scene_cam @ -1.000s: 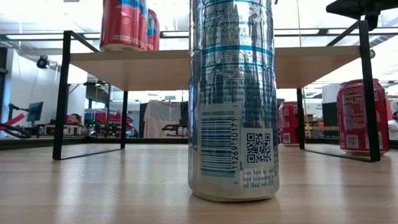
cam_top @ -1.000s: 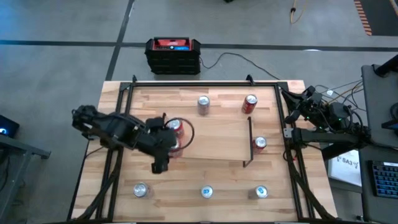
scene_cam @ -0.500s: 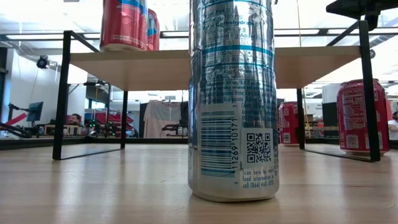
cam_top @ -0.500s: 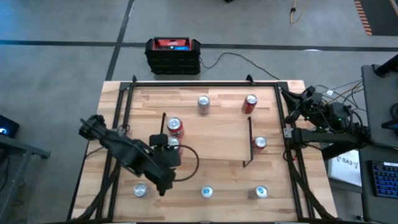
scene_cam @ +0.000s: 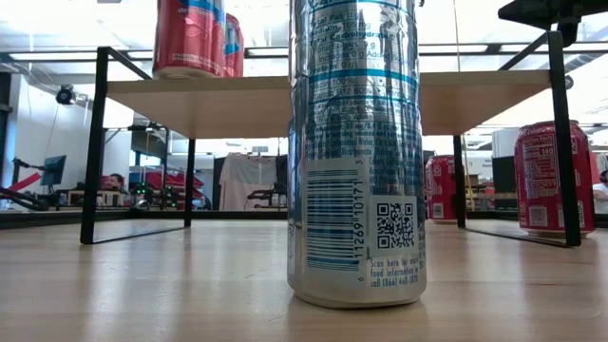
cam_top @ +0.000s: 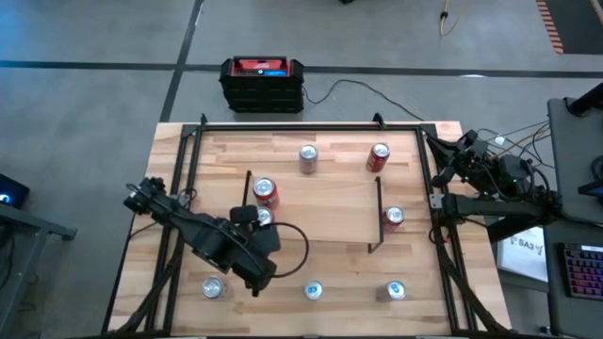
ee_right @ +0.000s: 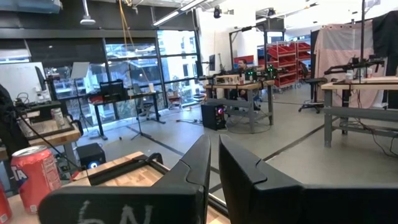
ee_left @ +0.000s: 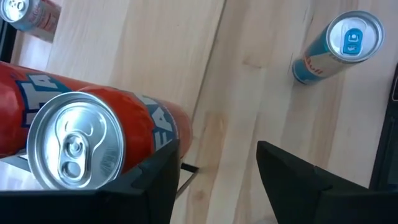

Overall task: Place canned beverage on shelf
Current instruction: Put the orange soda can on the shelf

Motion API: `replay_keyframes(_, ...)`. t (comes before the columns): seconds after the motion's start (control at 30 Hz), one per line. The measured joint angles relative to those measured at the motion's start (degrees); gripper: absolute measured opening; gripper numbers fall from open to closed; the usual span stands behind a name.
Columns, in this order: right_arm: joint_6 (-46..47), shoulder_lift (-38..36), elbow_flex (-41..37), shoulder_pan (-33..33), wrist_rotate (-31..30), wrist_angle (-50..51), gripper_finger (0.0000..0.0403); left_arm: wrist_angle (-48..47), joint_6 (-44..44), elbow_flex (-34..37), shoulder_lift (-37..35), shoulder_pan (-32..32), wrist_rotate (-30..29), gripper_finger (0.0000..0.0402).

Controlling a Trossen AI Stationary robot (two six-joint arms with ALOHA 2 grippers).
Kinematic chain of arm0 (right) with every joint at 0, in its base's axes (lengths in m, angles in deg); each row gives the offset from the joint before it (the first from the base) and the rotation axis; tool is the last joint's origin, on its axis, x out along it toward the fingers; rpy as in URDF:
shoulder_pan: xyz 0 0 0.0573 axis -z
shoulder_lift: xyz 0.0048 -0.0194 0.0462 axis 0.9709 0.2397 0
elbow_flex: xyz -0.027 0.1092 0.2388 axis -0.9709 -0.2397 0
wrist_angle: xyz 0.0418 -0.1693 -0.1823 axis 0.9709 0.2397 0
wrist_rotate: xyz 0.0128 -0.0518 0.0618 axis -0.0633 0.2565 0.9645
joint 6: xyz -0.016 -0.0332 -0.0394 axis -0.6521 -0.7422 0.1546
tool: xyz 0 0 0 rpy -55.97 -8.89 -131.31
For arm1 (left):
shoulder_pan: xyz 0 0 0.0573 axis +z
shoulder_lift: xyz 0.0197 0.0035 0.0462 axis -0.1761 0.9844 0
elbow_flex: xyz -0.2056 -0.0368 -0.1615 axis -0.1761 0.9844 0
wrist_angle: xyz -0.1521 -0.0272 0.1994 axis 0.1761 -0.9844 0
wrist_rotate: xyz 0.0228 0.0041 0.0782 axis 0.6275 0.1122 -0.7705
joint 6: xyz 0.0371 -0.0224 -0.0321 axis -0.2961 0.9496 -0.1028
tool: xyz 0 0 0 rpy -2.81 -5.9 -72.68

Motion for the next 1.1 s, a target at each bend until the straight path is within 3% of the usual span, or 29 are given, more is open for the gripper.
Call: replay_keyframes(1.1, 0.0, 0.0, 0.0, 0.0, 0.0, 0.0, 0.0022, 0.0, -2.4, 1.7, -0.3, 3.4, 0.4, 0.0195)
